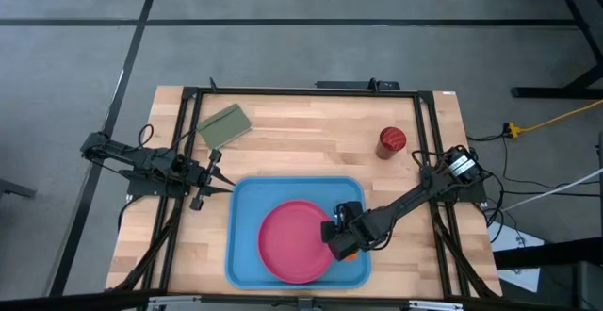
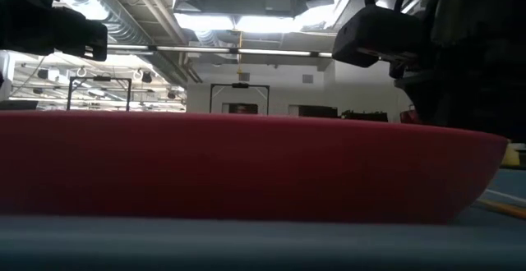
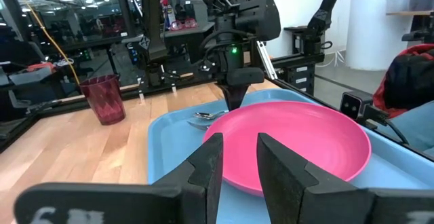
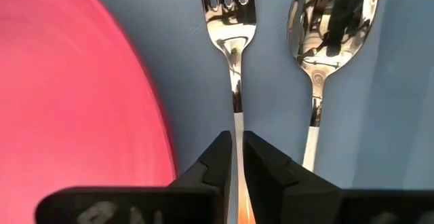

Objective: Pick and place plate/cup/fork/spoon on tray
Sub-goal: Put the orange fork on the blue serving tray to the right of the red plate

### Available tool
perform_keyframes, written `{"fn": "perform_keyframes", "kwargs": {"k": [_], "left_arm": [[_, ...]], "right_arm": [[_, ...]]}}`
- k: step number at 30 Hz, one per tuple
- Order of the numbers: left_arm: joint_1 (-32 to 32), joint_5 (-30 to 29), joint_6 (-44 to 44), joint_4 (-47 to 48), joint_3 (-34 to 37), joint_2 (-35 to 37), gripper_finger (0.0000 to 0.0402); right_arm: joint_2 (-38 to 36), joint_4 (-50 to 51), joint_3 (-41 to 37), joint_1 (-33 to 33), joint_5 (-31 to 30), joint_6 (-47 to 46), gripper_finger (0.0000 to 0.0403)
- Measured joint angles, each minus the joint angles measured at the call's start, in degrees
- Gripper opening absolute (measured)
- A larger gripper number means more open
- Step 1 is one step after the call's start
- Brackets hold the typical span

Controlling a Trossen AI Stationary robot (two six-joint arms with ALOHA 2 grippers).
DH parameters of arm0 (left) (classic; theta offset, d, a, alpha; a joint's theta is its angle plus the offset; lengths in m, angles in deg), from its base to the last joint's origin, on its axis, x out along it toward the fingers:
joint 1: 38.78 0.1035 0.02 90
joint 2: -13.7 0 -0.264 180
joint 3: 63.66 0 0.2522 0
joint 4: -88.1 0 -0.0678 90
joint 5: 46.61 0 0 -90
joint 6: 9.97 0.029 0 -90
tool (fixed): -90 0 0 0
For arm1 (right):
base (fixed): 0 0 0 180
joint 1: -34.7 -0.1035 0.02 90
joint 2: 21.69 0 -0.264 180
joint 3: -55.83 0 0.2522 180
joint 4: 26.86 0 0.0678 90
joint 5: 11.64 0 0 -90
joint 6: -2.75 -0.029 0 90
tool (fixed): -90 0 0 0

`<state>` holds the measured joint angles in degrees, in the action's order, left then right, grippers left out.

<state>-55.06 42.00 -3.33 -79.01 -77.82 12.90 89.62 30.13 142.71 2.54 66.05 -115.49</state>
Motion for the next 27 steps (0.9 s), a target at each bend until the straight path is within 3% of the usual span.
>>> {"fn": "perform_keyframes", "kwargs": {"k": [27], "left_arm": [[0.01, 0.0, -0.01, 0.02, 0.0, 0.01, 0.0083]], "right_arm": [[-0.04, -0.63, 0.0, -3.9, 3.06, -4.64, 0.0044]]}}
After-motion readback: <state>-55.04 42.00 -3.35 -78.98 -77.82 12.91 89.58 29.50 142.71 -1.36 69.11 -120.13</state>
